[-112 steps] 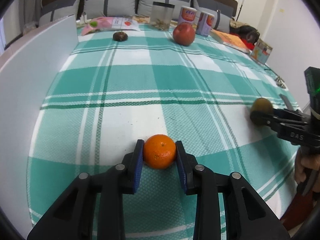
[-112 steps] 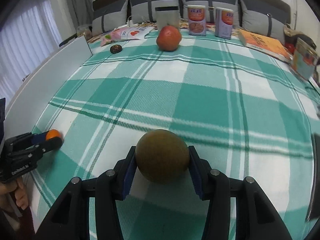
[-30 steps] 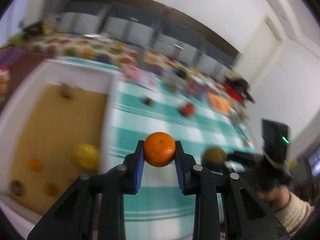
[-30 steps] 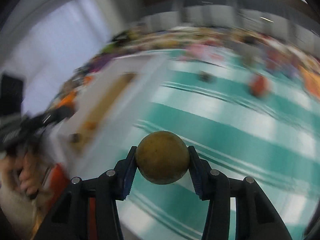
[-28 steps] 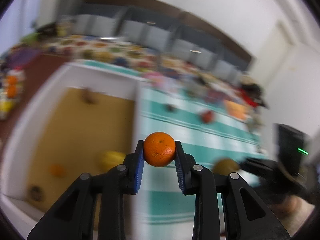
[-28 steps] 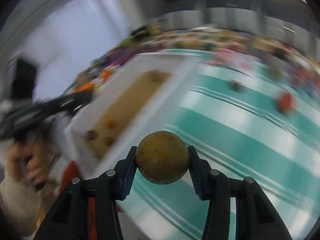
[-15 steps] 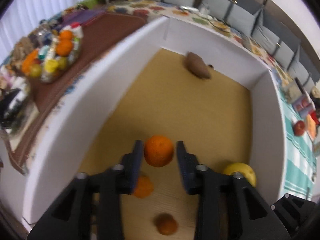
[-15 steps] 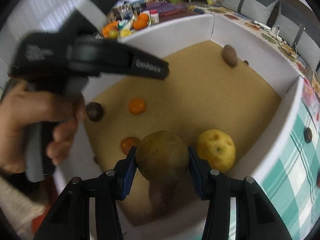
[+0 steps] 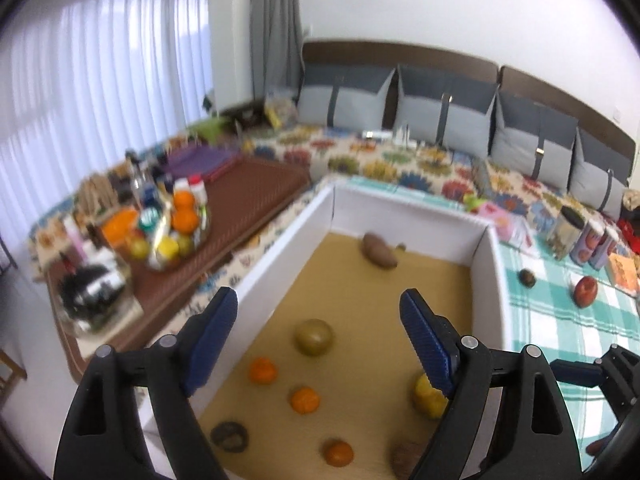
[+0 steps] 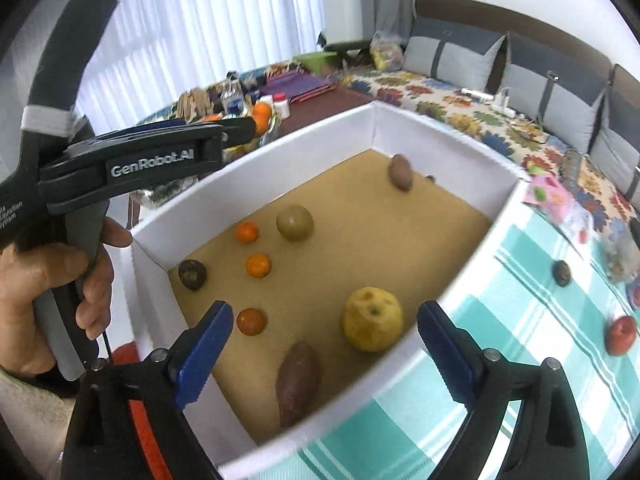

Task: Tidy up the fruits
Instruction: 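Open both tools over the white box and lift them away, then move both open tools back over the plaid cloth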

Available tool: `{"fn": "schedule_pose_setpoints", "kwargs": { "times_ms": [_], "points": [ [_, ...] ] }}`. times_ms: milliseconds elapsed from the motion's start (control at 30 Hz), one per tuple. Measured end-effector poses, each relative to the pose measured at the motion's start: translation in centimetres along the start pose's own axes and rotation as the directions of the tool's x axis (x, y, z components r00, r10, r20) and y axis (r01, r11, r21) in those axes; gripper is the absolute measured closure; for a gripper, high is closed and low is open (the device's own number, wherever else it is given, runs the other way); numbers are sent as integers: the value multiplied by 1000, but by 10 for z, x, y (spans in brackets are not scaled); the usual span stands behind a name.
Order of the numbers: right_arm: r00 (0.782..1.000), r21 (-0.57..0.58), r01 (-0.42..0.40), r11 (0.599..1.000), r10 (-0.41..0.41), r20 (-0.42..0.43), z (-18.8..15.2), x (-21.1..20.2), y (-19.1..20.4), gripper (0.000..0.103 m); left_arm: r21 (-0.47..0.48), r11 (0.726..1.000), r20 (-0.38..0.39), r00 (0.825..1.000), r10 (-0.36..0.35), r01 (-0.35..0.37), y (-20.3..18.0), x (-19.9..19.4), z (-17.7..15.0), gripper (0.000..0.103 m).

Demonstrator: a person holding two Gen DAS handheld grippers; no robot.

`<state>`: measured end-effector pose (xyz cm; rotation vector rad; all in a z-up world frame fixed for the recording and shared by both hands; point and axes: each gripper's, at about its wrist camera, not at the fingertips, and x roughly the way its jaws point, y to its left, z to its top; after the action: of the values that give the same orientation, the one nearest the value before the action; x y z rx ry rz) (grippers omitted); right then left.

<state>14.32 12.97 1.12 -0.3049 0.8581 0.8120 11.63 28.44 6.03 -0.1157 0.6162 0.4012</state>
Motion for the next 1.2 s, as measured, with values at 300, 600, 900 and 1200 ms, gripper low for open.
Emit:
{"fn": "schedule_pose_setpoints", "kwargs": {
  "times_ms": [300, 600, 900, 1200],
  "points": [
    [996, 82, 76, 994, -80, 44, -31, -55, -27, 8, 87, 996, 158, 987, -3, -11, -46, -74, 14, 14],
    [989, 156, 102, 982, -116, 86, -58, -100, -48, 8, 137, 990, 214, 976, -51, 21, -83, -112, 22, 13],
    [982, 224, 121, 967, -150, 117, -76, -127, -73, 7, 187, 982, 245, 967, -62, 16, -111, -133, 22, 13],
    [975, 312, 143, 939, -188, 117, -104, -140, -111, 7, 225, 972, 204, 973, -109, 62, -142, -132, 14, 13]
  ]
}}
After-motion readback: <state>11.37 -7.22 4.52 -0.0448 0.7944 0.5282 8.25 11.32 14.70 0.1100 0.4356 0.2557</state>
